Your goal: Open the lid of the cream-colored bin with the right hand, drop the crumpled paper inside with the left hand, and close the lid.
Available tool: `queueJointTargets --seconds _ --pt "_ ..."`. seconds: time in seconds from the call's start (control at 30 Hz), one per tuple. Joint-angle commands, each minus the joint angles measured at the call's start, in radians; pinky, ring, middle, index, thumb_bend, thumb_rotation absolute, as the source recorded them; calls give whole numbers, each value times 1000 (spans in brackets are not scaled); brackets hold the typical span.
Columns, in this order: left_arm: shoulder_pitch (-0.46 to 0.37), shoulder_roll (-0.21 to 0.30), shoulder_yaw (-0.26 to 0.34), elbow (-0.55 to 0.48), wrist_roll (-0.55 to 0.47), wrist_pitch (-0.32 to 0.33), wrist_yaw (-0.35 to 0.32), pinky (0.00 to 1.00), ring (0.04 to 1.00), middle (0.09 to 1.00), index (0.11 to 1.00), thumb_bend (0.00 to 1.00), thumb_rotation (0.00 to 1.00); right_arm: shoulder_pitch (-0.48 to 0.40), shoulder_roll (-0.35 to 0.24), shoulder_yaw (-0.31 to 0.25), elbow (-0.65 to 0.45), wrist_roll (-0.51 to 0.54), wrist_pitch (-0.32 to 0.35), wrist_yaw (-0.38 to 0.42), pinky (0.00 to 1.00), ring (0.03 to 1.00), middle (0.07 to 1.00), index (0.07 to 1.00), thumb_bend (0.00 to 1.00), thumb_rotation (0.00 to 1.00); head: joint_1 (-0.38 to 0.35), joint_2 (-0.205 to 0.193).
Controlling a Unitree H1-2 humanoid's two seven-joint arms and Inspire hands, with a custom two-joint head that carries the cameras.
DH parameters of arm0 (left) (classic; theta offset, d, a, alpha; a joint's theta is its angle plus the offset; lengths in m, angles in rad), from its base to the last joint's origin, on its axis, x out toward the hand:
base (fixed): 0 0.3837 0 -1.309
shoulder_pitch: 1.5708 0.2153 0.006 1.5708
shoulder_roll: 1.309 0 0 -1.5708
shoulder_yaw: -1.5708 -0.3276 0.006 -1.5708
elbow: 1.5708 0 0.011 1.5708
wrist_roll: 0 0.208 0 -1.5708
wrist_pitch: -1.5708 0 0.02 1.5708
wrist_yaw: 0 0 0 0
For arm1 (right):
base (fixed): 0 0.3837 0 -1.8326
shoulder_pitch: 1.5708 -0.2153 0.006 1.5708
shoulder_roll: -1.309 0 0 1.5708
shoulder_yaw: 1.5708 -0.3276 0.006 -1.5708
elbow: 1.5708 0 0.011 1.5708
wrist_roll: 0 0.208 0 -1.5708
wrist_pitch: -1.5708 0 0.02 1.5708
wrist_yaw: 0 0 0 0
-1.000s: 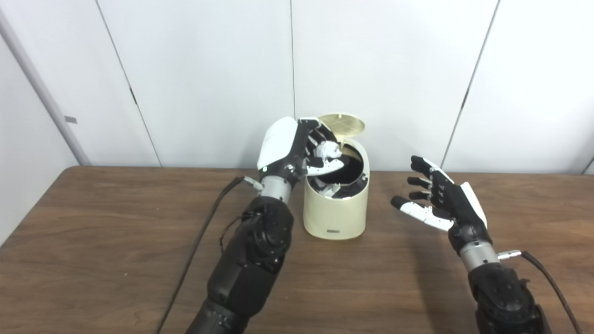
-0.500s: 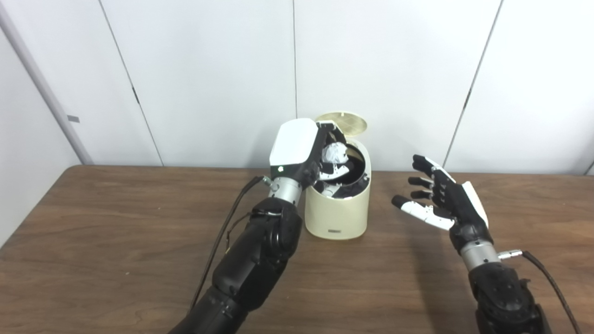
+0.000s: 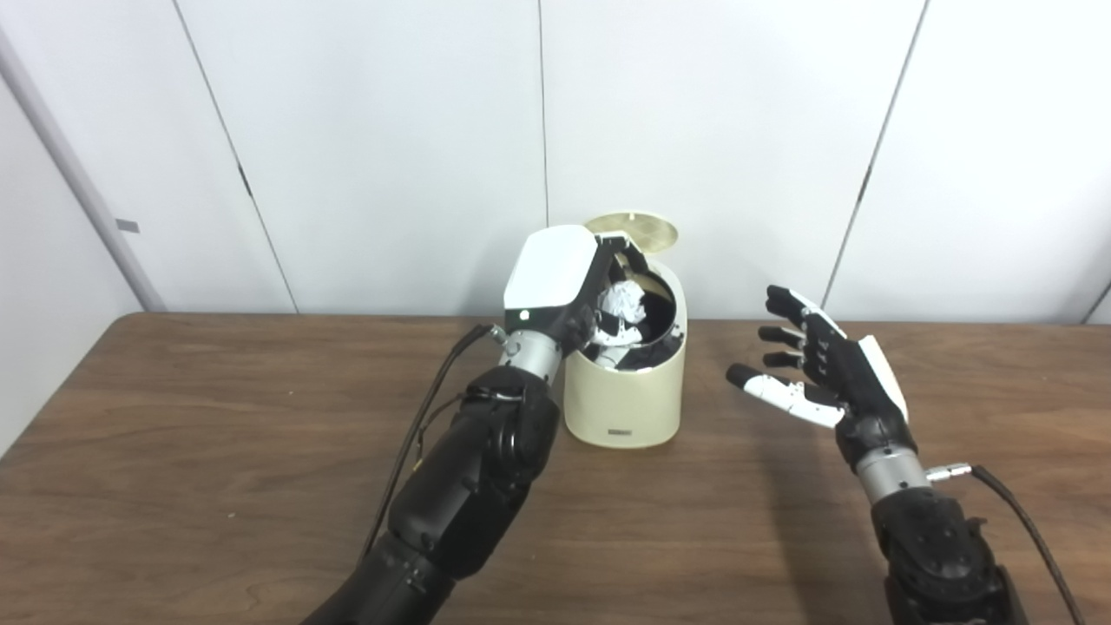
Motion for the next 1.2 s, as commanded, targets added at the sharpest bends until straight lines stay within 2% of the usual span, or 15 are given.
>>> queueJointTargets --seconds 0.0,0.2,0.3,0.33,0.4,0.53,0.6,0.77,0.87,1.0,1.07,1.17 --pt "-8 9 -9 -11 -1 10 -43 469 601 674 674 905 13 -31 -3 -7 -30 -1 -25 -15 694 804 889 876 666 366 -1 1" --pt "2 18 -9 -25 -1 6 -50 496 619 680 683 922 33 -31 -1 -7 -32 -3 -24 -17 692 801 888 874 670 366 0 3" --pt "9 35 -15 -57 4 17 -89 504 638 700 706 924 76 -30 1 -8 -34 -1 -19 -18 695 802 888 875 669 363 -1 5" --pt "10 47 -23 -76 16 32 -122 505 642 705 713 924 88 -30 2 -9 -37 0 -15 -17 695 802 888 875 670 363 -1 5" --pt "13 66 -35 -112 34 62 -183 523 687 765 770 930 184 -29 2 -10 -40 2 -10 -16 699 806 891 876 661 353 -1 5" --pt "20 95 -44 -167 55 100 -265 558 774 856 840 970 271 -30 3 -14 -31 12 -20 -16 707 811 894 874 654 327 5 6" --pt "24 99 -41 -182 58 111 -287 600 836 912 888 993 302 -31 1 -13 -25 8 -26 -17 698 805 889 873 665 341 7 6" --pt "30 101 -30 -205 62 119 -309 638 872 958 931 1000 327 -35 1 -8 -19 0 -31 -20 700 804 889 874 675 361 7 7" --pt "33 98 -24 -212 63 119 -310 632 848 924 912 969 290 -35 2 -4 -31 -3 -20 -19 699 802 885 872 659 351 7 7" --pt "40 91 -17 -206 65 96 -274 591 789 844 854 925 229 -36 -1 -6 -18 5 -39 -18 710 806 882 874 663 342 7 8" --pt "51 82 -5 -204 61 76 -224 554 725 780 789 869 171 -34 -2 -6 -15 6 -45 -18 705 804 880 874 664 346 8 7" --pt "79 58 37 -188 29 3 -90 479 590 640 657 787 33 -31 -2 -5 -15 6 -45 -17 698 804 882 878 676 366 8 6"
